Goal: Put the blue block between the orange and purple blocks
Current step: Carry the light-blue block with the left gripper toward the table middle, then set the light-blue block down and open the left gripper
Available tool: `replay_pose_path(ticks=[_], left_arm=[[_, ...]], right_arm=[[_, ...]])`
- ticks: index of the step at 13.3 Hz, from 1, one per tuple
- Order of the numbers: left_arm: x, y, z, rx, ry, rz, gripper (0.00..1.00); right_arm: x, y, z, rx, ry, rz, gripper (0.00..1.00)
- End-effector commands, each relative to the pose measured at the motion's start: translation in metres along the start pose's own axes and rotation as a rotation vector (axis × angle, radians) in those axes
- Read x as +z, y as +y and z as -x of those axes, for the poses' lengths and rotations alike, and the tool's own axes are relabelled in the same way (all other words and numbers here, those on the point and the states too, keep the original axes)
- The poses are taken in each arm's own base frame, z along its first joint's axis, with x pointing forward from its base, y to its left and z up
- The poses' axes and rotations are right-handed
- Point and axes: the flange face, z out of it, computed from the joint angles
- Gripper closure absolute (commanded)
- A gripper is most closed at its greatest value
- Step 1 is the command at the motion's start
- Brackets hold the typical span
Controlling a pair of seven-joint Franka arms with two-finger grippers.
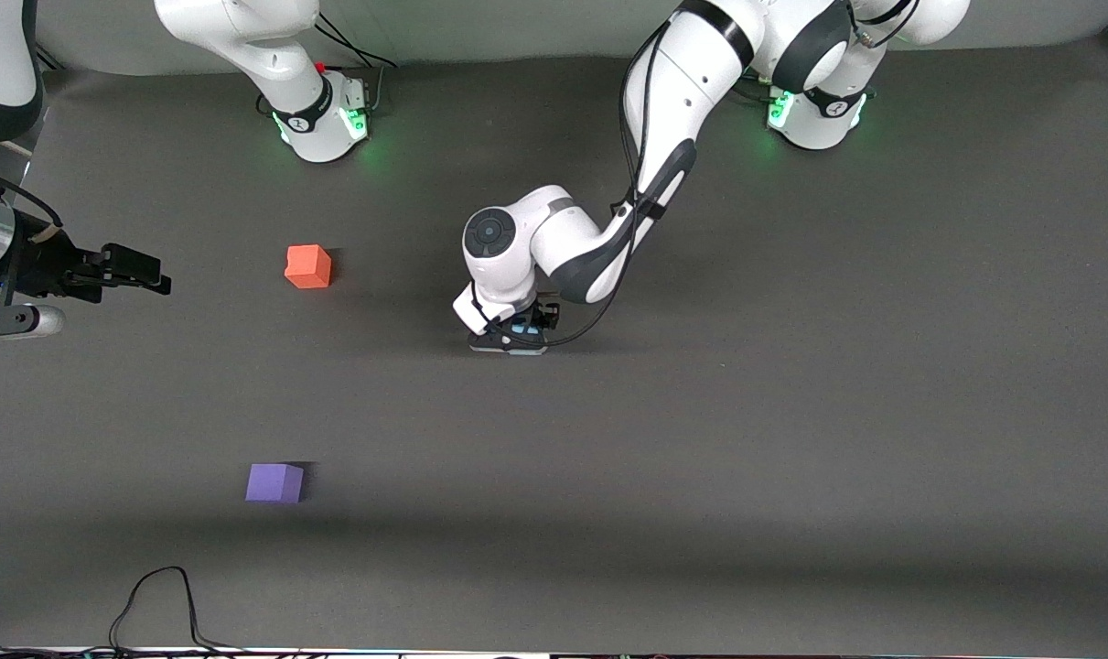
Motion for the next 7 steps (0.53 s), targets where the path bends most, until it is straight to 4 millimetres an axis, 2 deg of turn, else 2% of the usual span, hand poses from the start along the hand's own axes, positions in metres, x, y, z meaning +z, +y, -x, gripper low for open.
replay_pose_path(ticks=[1, 3, 5, 6, 7], left_arm=[[-0.014, 0.004, -0.002, -0.019, 0.029, -0.010, 0.00], [-0.044, -0.001, -0.007, -0.034, 0.015, -0.019, 0.00], [-0.089, -0.006, -0.010, -0.043, 0.005, -0.019, 0.00], [-0.120, -0.021, -0.020, -0.060, 0.001, -0.019, 0.00], [-0.143, -0.046, -0.039, -0.100, -0.019, -0.011, 0.00]], right_arm=[[-0.005, 0.000, 0.000, 0.002, -0.004, 0.004, 0.00], [-0.006, -0.001, 0.000, 0.000, -0.002, 0.004, 0.00], [-0.006, -0.002, 0.000, -0.001, -0.003, 0.004, 0.00], [-0.006, -0.002, 0.000, -0.001, -0.003, 0.004, 0.00], [-0.006, -0.003, 0.000, -0.003, -0.003, 0.004, 0.00]])
